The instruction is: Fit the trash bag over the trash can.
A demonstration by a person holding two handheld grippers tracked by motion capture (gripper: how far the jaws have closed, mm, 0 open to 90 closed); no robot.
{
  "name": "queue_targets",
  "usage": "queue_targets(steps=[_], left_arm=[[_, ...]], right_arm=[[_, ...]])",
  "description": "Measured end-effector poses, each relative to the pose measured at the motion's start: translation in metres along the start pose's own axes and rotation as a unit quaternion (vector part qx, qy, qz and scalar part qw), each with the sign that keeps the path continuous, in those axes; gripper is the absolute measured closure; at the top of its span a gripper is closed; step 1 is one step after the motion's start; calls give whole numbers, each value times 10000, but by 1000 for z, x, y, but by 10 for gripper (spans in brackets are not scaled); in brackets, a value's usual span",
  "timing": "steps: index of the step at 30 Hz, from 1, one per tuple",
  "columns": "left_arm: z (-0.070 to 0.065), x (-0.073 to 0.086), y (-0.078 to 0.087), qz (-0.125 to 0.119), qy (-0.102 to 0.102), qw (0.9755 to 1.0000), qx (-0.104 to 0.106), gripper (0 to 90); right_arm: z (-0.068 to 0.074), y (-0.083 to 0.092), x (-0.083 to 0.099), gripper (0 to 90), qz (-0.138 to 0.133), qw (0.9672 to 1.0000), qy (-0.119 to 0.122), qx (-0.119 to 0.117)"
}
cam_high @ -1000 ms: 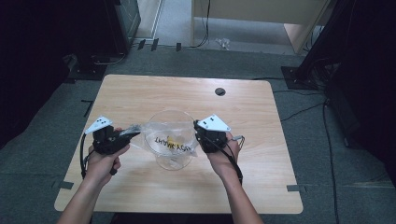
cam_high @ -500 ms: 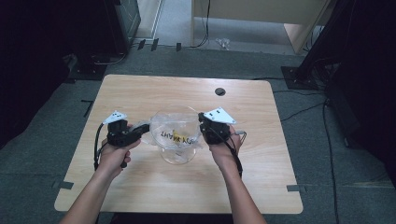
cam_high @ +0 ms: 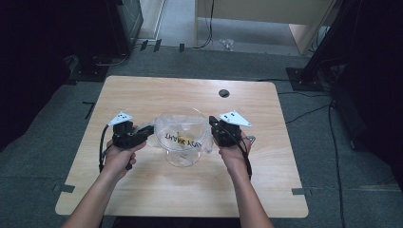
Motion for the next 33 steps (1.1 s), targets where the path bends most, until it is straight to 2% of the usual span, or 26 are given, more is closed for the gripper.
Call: queue_targets(steps=[4,7,10,14,19,22,25,27,29,33], left_arm=[[1,-3,7,-117,-8,9999,9,652],[3,-4,13,-136,-19,9998,-114,545],[5,-5,17,-186,-27,9998,-65,447],[3,-5,19,-141,-121,9997,-139,405],[4,-7,19,-189,-55,9996,-212,407],[6,-6,18,-180,-35,9996,-225,421],[7,-5,16,-171,18,9996,-232,440],[7,-5,16,-178,10,9996,-220,453],[7,-6,16,-221,-34,9995,-217,524],[4,-8,15,-294,-132,9993,-214,712]], right_arm=[[1,11,-6,900,-177,9998,51,-55],[3,19,-11,900,-262,9996,28,-96],[5,28,-16,870,-340,9993,45,-167],[12,39,-18,787,-352,9987,97,-342],[22,49,-12,689,-191,9979,184,-590],[22,49,-4,675,-54,9982,308,-507],[15,46,5,695,116,9985,440,-304],[10,44,9,775,168,9987,429,-217],[5,42,11,885,177,9991,364,-155],[2,33,7,900,173,9987,479,-89]])
Point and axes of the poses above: each handheld gripper's, and its own axes: y roughly backward along the jaws, x roughly out of its underside, z roughly to its left, the point moved 7 cm from there along -y, roughly forward along the jaws, and after that the axes turned 14 degrees about -y, right-handed, at the moved point
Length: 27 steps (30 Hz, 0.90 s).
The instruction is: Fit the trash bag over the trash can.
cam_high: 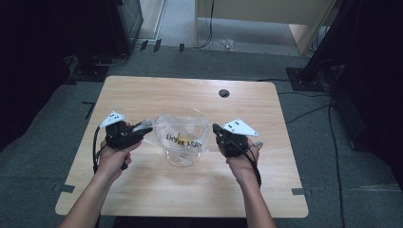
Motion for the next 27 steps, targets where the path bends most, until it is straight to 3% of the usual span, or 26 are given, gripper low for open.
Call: queue_targets(steps=[6,14,19,22,24,27], left_arm=[[2,2,-9,182,93,9997,-99,889],[4,10,-33,649,29,9977,-186,900],[4,21,-49,996,25,9948,-211,900],[2,23,-53,1053,-7,9942,-228,900],[3,24,-54,1064,44,9942,-178,900],[2,26,-52,1135,-43,9934,-125,900]], right_arm=[[-4,-20,-9,900,-20,9999,-16,120],[-15,-60,-10,900,269,9990,-256,264],[-19,-79,-3,900,507,9966,-657,-2],[-18,-82,2,900,566,9941,-899,-218],[-18,-82,4,900,591,9929,-981,-304],[-18,-81,7,900,585,9927,-993,-348]])
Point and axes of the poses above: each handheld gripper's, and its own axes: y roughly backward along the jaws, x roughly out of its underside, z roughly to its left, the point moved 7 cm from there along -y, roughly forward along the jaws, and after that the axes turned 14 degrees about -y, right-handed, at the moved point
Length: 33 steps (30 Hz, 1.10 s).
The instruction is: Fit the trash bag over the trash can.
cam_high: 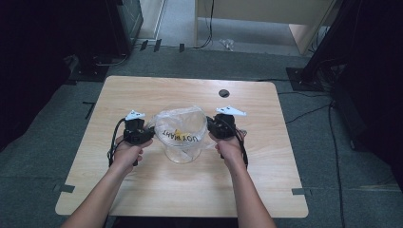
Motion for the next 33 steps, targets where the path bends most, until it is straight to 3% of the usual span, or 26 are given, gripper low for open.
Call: queue_targets(steps=[2,6,10,13,15,20,23,25,28,33], left_arm=[[-2,2,3,28,-102,9999,-21,900],[-10,13,14,-27,-221,9996,148,900],[-21,27,28,-73,-392,9982,442,900],[-27,39,31,89,-499,9972,547,900],[-30,46,28,179,-496,9972,530,900],[-32,52,24,289,-394,9968,625,900],[-32,49,28,266,-459,9966,633,900],[-31,44,33,173,-424,9968,659,900],[-24,36,36,61,-345,9977,576,900],[-22,42,24,302,-350,9972,580,900]], right_arm=[[2,3,3,900,0,10000,48,5],[7,16,16,900,55,9996,279,-87],[14,35,32,900,179,9978,556,-305],[22,50,36,900,83,9957,788,-474],[24,53,34,900,16,9951,884,-432],[24,43,25,900,18,9951,932,-324],[18,34,23,900,148,9967,707,-360],[14,28,27,900,279,9974,580,-334],[10,16,43,900,604,9958,611,-326],[10,14,55,900,683,9952,569,-414]])
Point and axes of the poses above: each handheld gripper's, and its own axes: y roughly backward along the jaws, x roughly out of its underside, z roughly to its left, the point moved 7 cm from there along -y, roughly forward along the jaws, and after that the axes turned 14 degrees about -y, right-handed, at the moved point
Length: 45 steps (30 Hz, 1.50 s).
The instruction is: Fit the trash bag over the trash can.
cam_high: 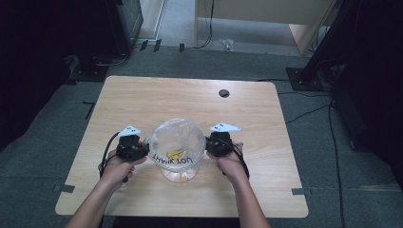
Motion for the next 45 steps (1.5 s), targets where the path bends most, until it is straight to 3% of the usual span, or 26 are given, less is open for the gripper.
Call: queue_targets(steps=[8,11,13,17,20,24,27,28,29,32,35,38,41,43,45], left_arm=[[-2,34,-21,501,107,9986,122,900],[-6,45,-23,674,-9,9977,66,900],[-8,49,-22,632,-36,9980,80,900],[-7,53,-17,620,-158,9979,-133,900],[0,56,-13,563,-186,9975,-394,900],[2,58,-11,505,-299,9958,-696,900],[-1,59,-11,433,-284,9966,-644,900],[-2,59,-11,364,-272,9972,-589,876],[-2,59,-10,257,-217,9978,-576,793],[3,53,-6,103,92,9971,-746,432],[5,45,2,-53,264,9966,-782,307],[6,37,11,-223,299,9955,-874,254],[5,31,19,-357,303,9947,-920,237],[5,27,25,-511,298,9933,-996,271],[3,21,32,-754,198,9911,-1078,400]], right_arm=[[-1,1,2,900,-145,9983,177,532],[-11,-7,12,900,-136,9970,127,752],[-21,-12,20,900,-103,9959,41,895],[-41,-18,32,900,-158,9929,-202,1158],[-50,-20,37,900,-209,9901,-67,1384],[-51,-22,46,900,-189,9889,124,1469],[-50,-19,48,892,-179,9898,51,1410],[-51,-18,49,831,-139,9913,-55,1310],[-51,-17,49,767,-131,9920,-132,1247],[-46,-9,46,594,-241,9957,-301,841],[-42,-1,40,502,-372,9958,-354,754],[-38,7,33,389,-531,9952,-321,754],[-35,17,27,363,-648,9949,-356,683],[-34,23,25,411,-704,9947,-443,600],[-33,29,22,538,-819,9939,-440,595]])
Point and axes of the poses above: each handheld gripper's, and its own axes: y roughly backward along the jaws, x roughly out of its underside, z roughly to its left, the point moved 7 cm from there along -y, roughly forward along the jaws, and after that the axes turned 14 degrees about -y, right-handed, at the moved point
